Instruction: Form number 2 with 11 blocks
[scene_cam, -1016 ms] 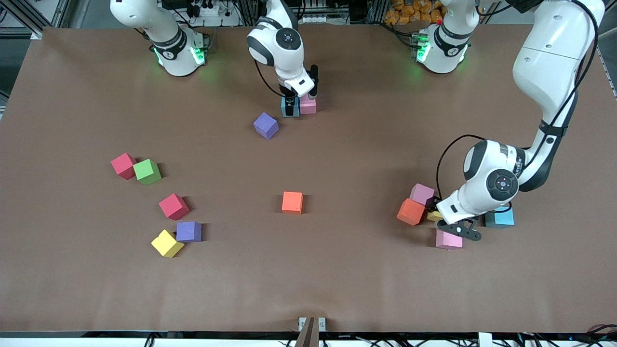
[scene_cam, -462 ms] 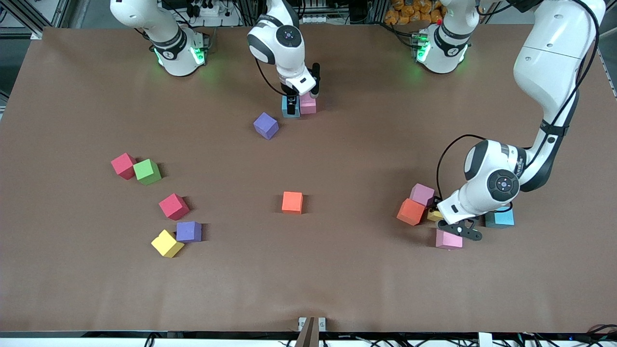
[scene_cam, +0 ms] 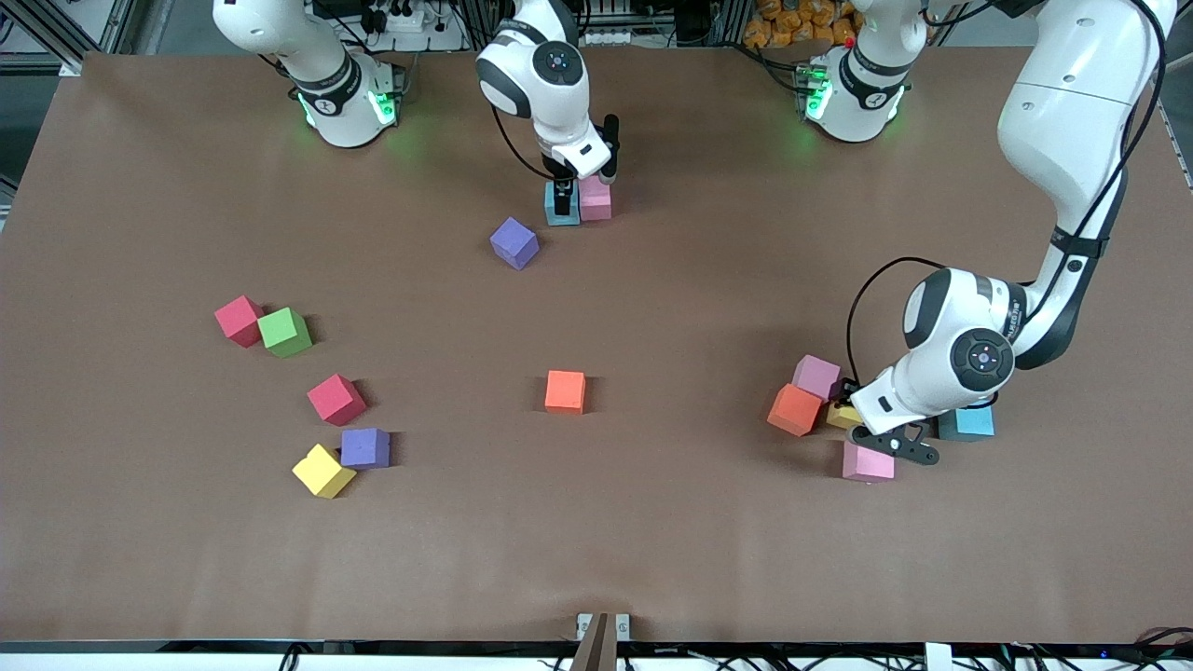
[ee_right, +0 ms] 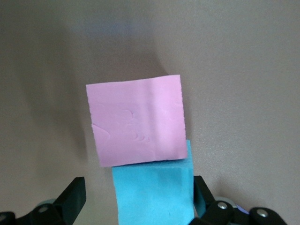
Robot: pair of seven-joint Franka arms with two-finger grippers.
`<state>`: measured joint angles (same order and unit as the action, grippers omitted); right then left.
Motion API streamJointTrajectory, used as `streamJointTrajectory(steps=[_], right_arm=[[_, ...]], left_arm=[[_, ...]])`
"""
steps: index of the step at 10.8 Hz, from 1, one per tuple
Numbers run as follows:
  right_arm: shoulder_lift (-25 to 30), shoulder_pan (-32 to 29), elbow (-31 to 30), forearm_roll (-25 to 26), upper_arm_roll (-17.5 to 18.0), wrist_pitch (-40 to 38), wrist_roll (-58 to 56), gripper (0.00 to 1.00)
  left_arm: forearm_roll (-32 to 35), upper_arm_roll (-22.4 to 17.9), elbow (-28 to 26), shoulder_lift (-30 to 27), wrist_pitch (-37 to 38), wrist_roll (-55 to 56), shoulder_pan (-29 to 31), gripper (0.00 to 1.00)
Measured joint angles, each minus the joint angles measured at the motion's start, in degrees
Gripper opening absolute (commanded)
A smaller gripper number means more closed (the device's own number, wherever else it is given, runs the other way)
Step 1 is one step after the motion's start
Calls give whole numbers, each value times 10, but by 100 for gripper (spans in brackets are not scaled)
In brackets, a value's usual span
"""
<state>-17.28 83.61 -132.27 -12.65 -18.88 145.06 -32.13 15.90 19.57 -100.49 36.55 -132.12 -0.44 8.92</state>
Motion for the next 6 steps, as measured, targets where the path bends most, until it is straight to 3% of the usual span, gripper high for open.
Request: streamJointTrajectory(steps=[3,5,6], right_arm=[[2,0,0,0,-4,-2,0,100],[2,0,0,0,-11,-2,0,100],[3,0,0,0,-14,-2,0,100]], left_arm=[[0,1,0,-2,2,0,0,49],[-5,1,0,-3,4,0,0,51],[-17,1,2,-3,5,0,1,46]])
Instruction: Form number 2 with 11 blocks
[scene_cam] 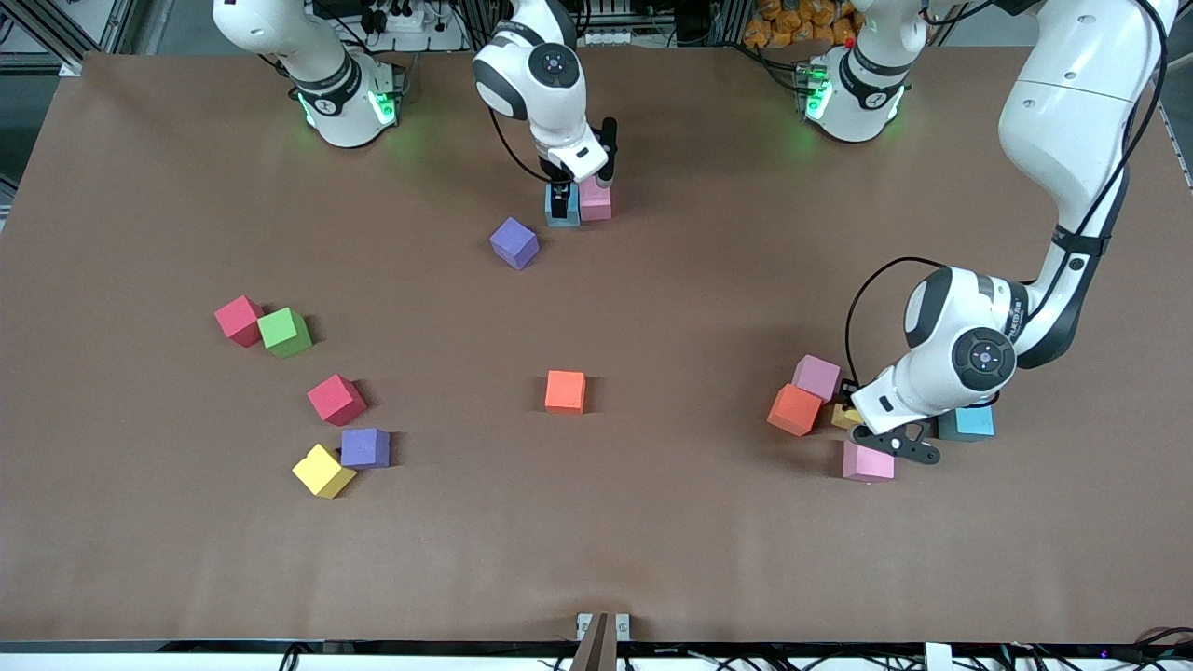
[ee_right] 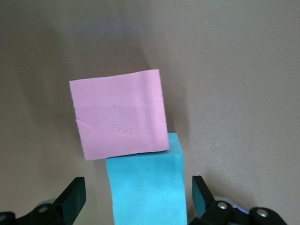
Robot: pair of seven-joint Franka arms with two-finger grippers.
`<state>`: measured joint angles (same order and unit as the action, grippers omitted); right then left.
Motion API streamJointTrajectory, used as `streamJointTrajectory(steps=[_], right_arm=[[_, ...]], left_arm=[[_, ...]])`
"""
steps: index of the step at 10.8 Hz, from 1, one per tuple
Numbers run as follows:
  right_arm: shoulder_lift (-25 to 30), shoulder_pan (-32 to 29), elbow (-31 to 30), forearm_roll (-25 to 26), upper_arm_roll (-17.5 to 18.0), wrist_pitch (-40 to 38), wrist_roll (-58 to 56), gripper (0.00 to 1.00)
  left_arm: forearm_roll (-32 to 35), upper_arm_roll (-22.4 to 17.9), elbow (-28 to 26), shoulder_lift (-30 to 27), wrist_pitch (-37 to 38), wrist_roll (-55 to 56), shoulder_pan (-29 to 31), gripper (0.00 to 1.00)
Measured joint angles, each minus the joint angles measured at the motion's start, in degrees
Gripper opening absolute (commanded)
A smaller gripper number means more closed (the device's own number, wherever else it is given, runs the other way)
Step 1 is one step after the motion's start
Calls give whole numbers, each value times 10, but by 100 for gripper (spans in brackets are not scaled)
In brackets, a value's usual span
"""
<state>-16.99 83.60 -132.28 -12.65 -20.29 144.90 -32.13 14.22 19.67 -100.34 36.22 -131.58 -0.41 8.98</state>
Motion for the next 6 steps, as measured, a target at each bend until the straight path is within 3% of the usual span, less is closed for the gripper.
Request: streamJointTrajectory(steps=[2,6], right_arm=[[5,0,0,0,-5,-1,0,100],[32,-1,2,0,-29,-32,0,100]], left_arm=[[-10,1,8,0,11,0,0,27],[-10,28,22,-29,60,-1,1,29]])
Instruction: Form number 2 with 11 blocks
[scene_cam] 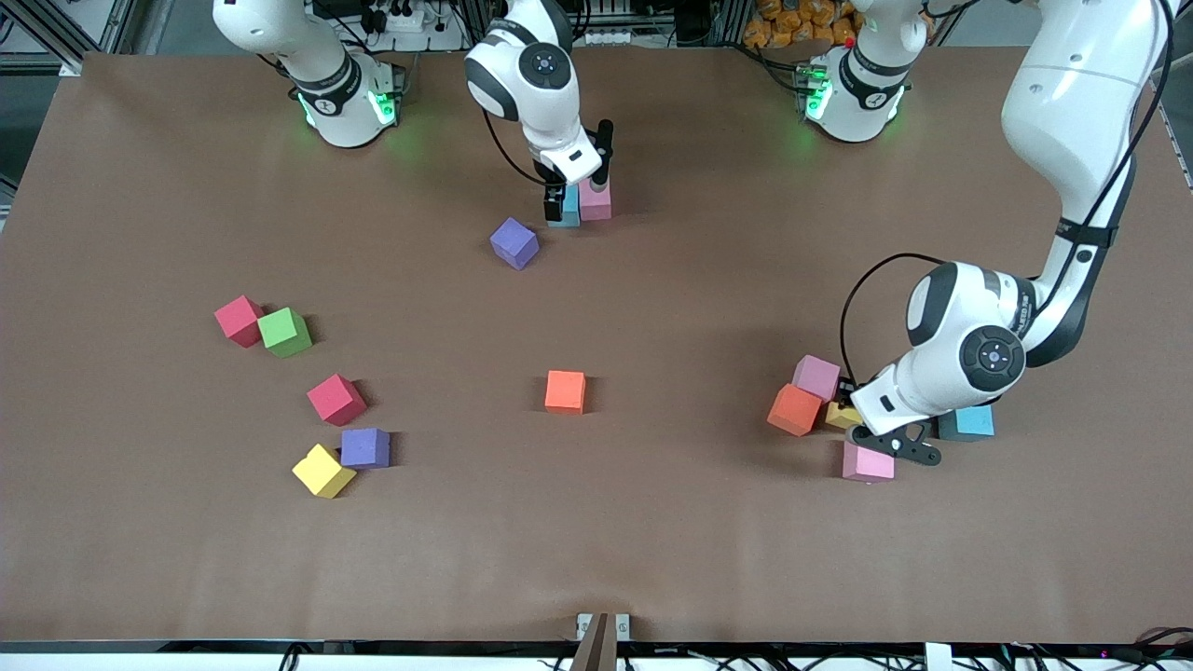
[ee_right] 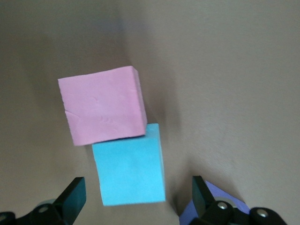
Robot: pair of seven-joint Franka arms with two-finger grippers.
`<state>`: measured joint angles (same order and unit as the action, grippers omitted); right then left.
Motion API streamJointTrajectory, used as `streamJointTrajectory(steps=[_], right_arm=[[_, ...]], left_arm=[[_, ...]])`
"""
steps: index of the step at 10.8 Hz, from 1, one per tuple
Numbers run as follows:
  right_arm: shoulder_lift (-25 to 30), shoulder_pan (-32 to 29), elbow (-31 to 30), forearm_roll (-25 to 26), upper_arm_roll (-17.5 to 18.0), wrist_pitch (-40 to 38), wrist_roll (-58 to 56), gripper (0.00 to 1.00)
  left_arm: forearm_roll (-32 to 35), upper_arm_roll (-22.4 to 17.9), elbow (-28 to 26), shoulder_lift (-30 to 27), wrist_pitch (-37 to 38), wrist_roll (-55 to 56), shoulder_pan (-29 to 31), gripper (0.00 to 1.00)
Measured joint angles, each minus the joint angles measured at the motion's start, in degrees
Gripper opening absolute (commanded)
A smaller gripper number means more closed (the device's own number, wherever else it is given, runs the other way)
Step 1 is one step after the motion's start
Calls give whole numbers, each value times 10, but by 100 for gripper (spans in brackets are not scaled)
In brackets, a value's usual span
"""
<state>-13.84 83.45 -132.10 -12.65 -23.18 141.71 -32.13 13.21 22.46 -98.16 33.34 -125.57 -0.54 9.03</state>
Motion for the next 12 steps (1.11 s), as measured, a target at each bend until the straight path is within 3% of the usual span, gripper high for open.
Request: streamJointTrajectory(steps=[6,10,12], right_arm=[[15,-60,68,0,-59,-108,-2,100],[14,-78,31,0,-84,-75,-2,100],[13,-78,2,0,-84,-46,0,100]], left_arm=[[-32,82,0,-118,152,-1,-1,31],[-51,151,-89,-207,163,-1,-2,33],[-52,206,-135,-246,161,-2,-3,33]])
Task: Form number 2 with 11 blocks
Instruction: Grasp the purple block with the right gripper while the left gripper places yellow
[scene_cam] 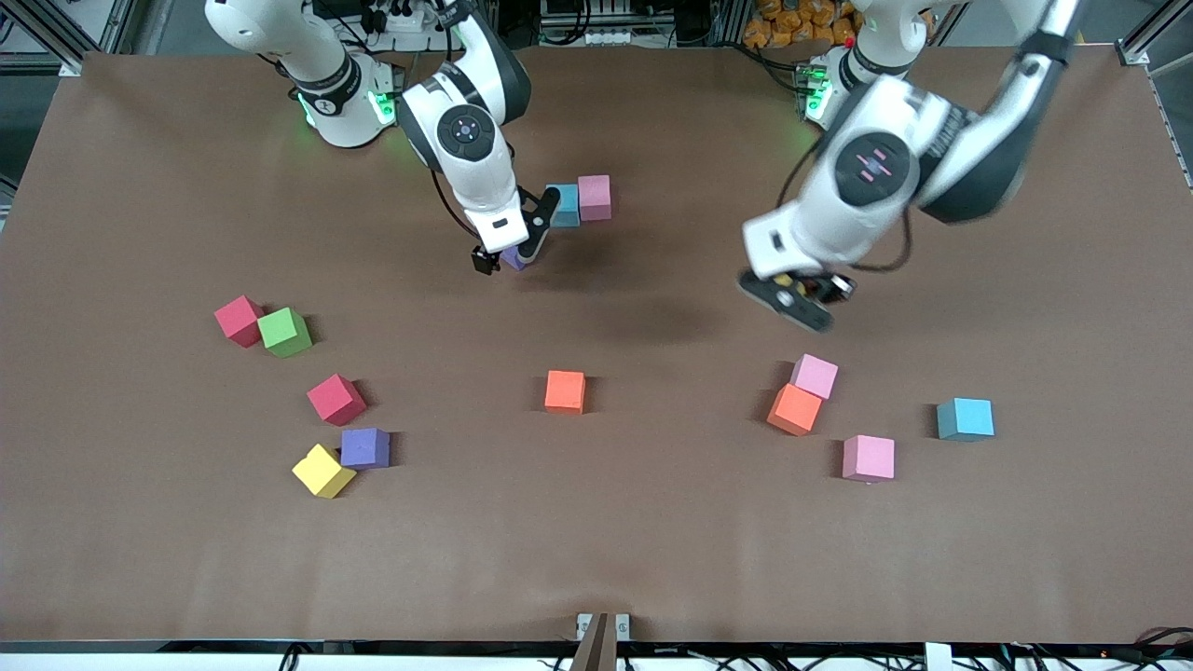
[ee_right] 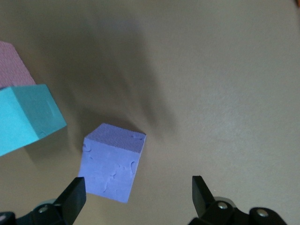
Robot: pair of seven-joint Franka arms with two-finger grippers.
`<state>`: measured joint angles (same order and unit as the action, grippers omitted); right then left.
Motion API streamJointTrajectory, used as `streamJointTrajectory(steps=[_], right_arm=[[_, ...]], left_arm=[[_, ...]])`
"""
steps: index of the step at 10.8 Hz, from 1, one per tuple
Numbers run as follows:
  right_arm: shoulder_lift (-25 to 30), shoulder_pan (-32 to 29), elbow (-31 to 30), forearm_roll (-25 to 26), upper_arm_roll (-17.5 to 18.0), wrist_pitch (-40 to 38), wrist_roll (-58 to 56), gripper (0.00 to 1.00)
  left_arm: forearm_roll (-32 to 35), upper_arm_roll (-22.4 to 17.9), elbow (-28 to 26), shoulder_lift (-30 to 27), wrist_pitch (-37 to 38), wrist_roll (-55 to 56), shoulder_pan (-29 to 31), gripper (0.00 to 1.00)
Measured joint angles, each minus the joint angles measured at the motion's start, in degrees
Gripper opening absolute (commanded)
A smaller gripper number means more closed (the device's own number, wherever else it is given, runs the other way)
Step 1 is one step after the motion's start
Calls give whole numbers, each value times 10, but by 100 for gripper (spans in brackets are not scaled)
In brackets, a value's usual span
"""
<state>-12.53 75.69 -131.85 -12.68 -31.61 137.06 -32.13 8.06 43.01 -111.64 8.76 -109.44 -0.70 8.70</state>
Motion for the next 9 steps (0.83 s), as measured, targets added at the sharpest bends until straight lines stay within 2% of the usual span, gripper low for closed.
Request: streamJointTrajectory(steps=[2,5,7,9], right_arm=[[-1,0,-23,-16,1,31,2,100],[-5,1,-32,-40,4,42,2,100],[-12,4,-34,-44,6,48,2,100],[-22,6,-37,-60,19,60,3,100]], left_arm=[[0,51,-40,-16,-11,0,-2,31],[0,127,-112,-20,-68,-1,-3,32],[0,142,-152,-26,-118,-2,-5,32],[0,148,-168,-25,-145,-9,-9,28]])
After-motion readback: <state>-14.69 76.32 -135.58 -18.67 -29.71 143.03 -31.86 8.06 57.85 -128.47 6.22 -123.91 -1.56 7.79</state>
